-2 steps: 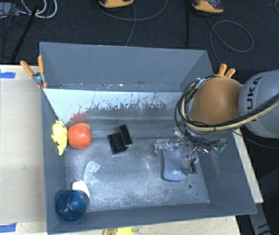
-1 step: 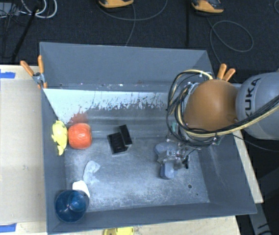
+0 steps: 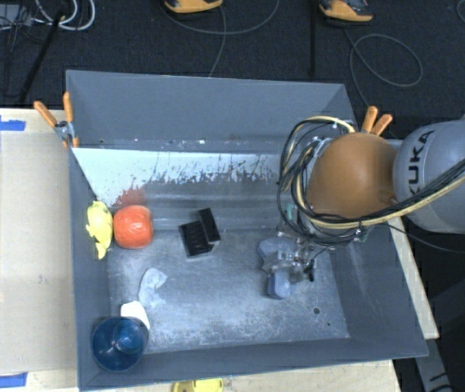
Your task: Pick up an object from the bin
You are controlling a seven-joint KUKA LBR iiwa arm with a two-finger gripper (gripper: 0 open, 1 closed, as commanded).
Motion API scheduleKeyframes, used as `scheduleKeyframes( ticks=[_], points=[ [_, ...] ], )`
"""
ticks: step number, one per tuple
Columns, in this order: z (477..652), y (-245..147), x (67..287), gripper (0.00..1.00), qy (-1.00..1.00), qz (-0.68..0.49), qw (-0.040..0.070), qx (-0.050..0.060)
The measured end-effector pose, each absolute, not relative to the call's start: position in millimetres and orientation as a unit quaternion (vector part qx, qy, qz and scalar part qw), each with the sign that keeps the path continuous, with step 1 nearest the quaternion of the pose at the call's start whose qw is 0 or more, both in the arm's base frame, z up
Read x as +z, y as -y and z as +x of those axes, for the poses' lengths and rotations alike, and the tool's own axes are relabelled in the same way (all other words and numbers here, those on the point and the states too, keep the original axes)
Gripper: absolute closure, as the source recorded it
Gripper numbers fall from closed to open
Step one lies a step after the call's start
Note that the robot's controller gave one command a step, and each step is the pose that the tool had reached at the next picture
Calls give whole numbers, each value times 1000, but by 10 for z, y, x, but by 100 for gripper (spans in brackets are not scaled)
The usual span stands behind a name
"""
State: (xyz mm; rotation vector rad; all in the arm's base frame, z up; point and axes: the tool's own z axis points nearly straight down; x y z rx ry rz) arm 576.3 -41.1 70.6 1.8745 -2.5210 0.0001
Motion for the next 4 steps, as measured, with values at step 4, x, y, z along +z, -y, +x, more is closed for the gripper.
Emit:
scheduleKeyframes(
  ticks=[4],
  points=[
    [5751,394,946,100,803,596,0,-2]
  ],
)
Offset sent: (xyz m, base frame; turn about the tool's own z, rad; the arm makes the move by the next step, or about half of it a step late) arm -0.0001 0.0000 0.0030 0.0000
